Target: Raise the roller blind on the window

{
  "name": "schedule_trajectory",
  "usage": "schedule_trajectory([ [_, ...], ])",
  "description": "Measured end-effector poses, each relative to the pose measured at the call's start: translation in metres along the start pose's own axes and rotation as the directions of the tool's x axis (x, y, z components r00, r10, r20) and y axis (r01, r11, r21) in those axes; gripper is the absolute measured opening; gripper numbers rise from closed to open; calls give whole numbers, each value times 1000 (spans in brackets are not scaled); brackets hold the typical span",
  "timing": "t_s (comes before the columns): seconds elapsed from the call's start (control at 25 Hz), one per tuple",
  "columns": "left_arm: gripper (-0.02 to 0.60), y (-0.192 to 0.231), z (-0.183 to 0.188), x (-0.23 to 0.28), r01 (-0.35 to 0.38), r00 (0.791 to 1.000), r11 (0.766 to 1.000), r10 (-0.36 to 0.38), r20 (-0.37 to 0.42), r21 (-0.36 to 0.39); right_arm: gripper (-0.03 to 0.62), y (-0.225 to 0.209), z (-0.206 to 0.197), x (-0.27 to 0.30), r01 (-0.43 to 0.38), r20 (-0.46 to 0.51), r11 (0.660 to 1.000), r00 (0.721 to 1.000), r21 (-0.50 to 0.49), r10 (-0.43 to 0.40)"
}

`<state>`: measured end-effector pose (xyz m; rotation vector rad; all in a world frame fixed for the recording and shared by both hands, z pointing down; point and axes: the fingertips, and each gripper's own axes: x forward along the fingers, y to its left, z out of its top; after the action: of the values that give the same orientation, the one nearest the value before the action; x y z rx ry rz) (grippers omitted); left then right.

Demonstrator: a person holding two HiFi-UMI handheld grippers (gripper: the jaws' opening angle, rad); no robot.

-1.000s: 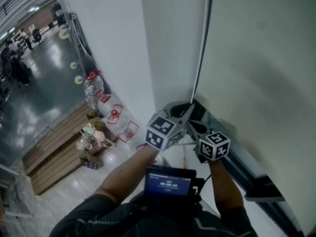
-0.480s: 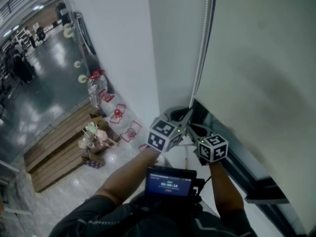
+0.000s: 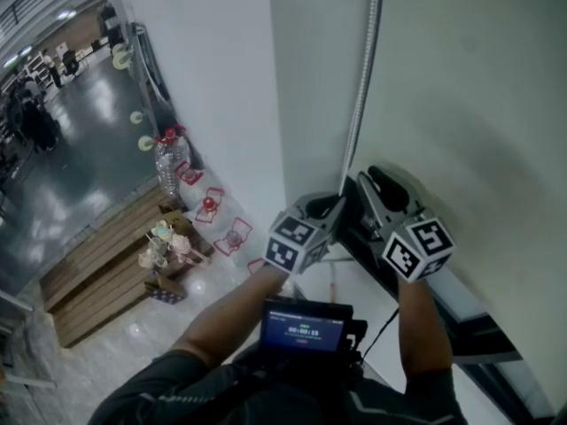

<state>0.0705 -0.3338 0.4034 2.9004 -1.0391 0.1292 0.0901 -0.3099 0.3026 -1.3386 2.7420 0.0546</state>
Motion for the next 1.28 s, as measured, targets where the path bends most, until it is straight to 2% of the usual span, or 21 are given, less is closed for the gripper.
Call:
schedule_trajectory([
  [0.08,-2,-3,-1,-2,4,1000,1000,-4,-1,-5,110,3,33,6,-3,67,999,998,-40,5],
  [0.16,-2,-4,-1,-2,7,1000,1000,-7,-7,-8,110,4,53,15,-15,85,998,996,-63,20],
  [0.4,-2,-13,-2,0,13,1000,1000,-13,-18,-16,110,6,82,35,-34,113,997,993,-71,42],
  [0.48,-2,-14,-1,3,12,1000,1000,-12,-19,-23,100,7,82,42,-46,97,996,994,-77,53],
  [0.56,-2,-16,-1,3,11,1000,1000,-12,-22,-19,17,9,80,43,-44,87,996,995,-72,50],
  [0.8,-2,-17,3,0,10,1000,1000,-10,-20,-5,9,11,83,40,-70,112,995,991,-68,78],
  [0.92,-2,-15,1,-1,4,1000,1000,-4,-24,0,9,18,80,43,-104,79,992,991,-66,109],
  [1.08,-2,-10,-19,-1,-5,998,1000,4,-63,-25,8,17,59,45,-97,-1,994,995,-56,97],
  [1.28,-2,-8,-46,2,-2,993,1000,-2,-117,-28,8,11,32,43,-79,-13,997,997,-4,79],
])
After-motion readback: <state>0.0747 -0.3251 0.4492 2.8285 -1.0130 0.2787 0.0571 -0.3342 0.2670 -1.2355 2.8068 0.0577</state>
